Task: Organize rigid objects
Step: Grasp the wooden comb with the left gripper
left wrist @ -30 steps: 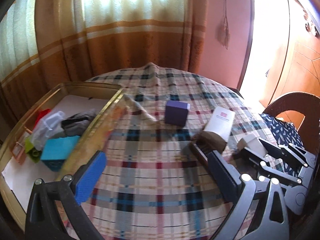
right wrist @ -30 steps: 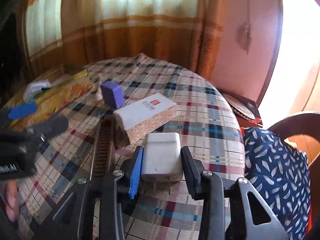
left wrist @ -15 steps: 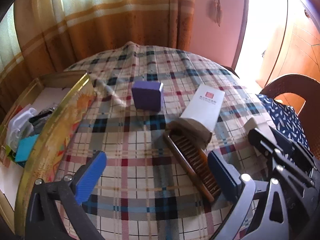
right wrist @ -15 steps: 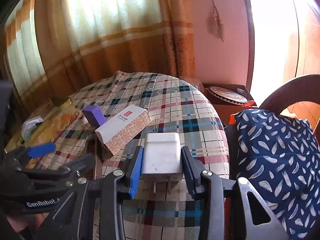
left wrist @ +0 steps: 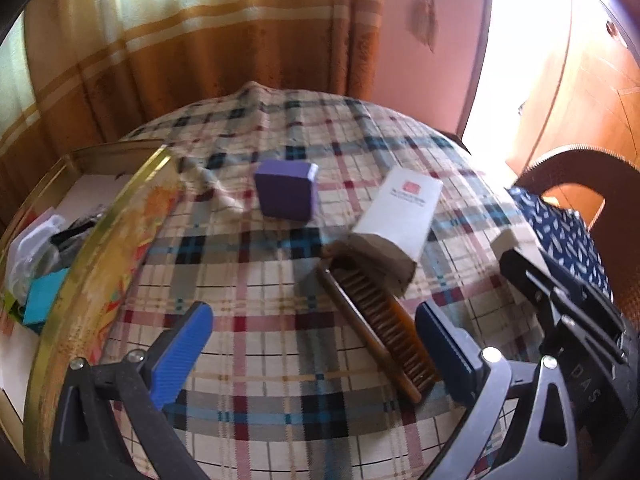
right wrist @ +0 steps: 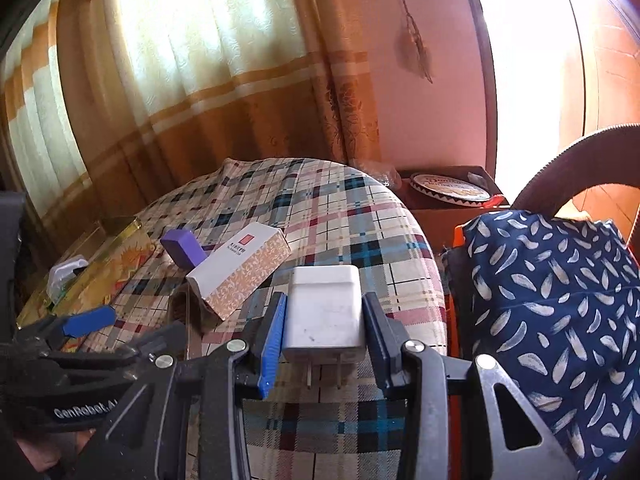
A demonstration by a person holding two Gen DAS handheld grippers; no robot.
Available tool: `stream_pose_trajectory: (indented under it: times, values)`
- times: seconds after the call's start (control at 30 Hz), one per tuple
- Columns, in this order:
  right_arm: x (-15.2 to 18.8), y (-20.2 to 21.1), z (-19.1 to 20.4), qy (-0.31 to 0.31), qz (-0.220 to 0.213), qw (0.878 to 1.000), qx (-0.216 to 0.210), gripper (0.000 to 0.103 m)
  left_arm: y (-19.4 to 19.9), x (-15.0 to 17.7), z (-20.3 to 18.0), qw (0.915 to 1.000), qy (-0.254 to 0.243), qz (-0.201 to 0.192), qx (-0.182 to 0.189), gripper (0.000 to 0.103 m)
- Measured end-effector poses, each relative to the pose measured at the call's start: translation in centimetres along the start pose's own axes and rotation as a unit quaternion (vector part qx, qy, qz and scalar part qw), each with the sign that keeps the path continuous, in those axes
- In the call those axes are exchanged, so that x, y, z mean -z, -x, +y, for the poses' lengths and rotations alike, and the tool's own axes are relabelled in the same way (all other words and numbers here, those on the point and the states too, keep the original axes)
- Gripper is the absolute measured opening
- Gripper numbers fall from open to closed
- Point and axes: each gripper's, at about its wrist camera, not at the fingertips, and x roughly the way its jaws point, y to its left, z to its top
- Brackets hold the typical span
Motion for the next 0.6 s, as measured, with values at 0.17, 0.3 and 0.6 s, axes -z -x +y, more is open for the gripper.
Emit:
stream_pose_trajectory:
  times: [0.17, 0.3, 0.6]
  values:
    - [-0.1, -0.1, -0.1, -0.002, 0.004, 1.0, -0.001, 0.041, -0.4, -0.1, -0.4, 0.9998, -0.016, 0.011, 0.003, 0.102]
    - [-0.1, -0.2, 0.3, 0.011, 0.008, 1.0, -0.001, 0.041, -0.7, 0.0, 0.0, 0.9995, -0.021, 0.022, -0.003, 0.102]
    - [-0.1, -0.2, 1.2, 0.047, 0.008, 0.999, 0.008, 0.041, -0.7, 0.1, 2.0, 0.9994, 0.019, 0.023, 0.015, 0.076]
